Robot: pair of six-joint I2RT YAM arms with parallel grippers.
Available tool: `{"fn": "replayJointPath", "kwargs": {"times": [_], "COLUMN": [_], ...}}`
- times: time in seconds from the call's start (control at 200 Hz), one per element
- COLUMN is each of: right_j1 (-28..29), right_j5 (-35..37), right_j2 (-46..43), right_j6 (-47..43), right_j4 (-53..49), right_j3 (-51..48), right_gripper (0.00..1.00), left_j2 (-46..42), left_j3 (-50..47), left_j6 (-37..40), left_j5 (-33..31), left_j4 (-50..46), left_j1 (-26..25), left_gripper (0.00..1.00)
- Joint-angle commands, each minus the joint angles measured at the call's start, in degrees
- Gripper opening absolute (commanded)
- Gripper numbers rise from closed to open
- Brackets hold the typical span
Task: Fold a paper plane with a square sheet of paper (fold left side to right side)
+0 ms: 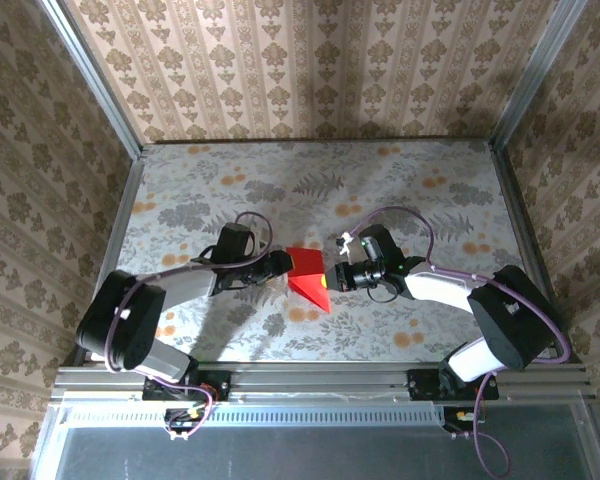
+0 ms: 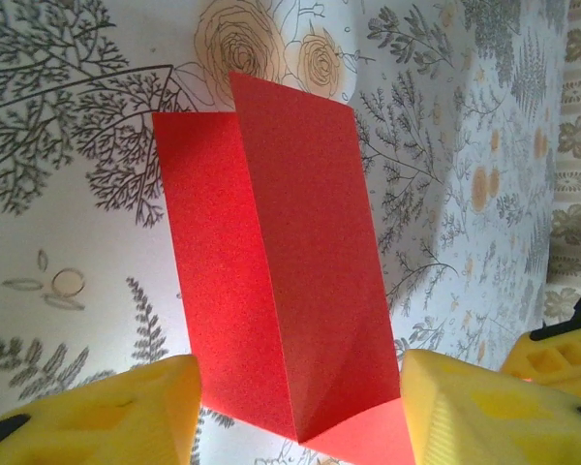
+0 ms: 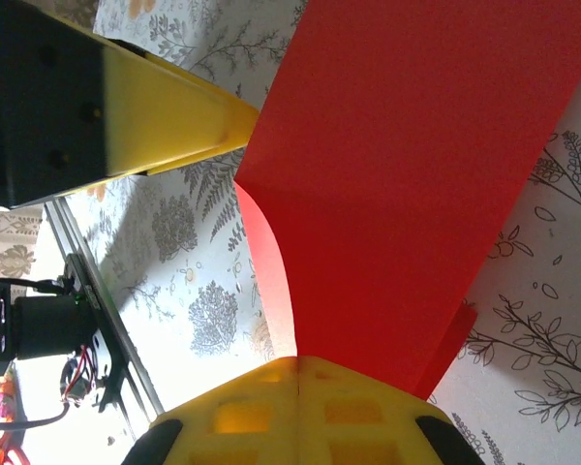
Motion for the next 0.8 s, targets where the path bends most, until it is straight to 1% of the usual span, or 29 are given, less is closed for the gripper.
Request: {"fn": "replayJointPath", "kwargs": {"times": [0.0, 0.07, 0.205, 0.385, 0.465, 0.505, 0.555, 0.67, 0.685, 0.725, 0.795], "right_j1": [-0.3, -0.3, -0.39, -1.0, -1.27, -1.4, -1.53, -1.53, -1.49, -1.53, -1.21], "right_j5": [0.23, -0.1, -0.48, -0.12, 0.11, 0.62, 1.83, 6.78, 7.61, 9.49, 12.43], "right_j2": [-1.25, -0.98, -0.77, -1.03, -1.35, -1.78, -2.77, -5.27, -7.03, -8.31, -10.77], "right_j6": [0.44, 0.51, 0.37, 0.1, -0.55, -0.87, -1.4, -3.19, -3.45, -4.24, -5.26], "right_j4": [1.62, 1.73, 1.71, 1.02, -0.38, -1.54, -3.38, -11.03, -12.28, -15.5, -19.88], "right_j3": [-1.04, -1.05, -1.25, -1.71, -1.66, -1.6, -1.46, 0.01, 0.27, 1.02, 2.12], "right_gripper": [0.01, 0.02, 0.02, 0.03, 0.05, 0.09, 0.13, 0.24, 0.25, 0.28, 0.32], "left_j2": [2.41, 4.11, 7.1, 7.48, 7.3, 7.02, 6.33, 4.23, 3.98, 3.38, 2.38], "left_j3": [2.4, 2.97, 3.63, 3.91, 3.74, 3.46, 3.15, 2.63, 2.59, 2.55, 2.74], "left_j6": [-0.59, -0.93, -1.83, -1.6, -1.62, -1.82, -2.06, -2.56, -2.63, -2.79, -2.81], "left_j5": [2.87, 3.5, 4.42, 3.81, 3.81, 3.74, 3.49, 2.42, 2.35, 2.04, 1.63], "left_j4": [3.41, 4.77, 7.29, 7.17, 7.11, 7.1, 7.1, 6.35, 6.22, 5.73, 4.9], "left_j1": [0.08, -0.02, -0.01, -0.05, -0.1, -0.11, -0.23, -0.63, -0.63, -0.8, -1.11], "left_gripper": [0.5, 0.45, 0.31, 0.13, 0.06, 0.02, 0.0, 0.0, 0.0, 0.0, 0.0]}}
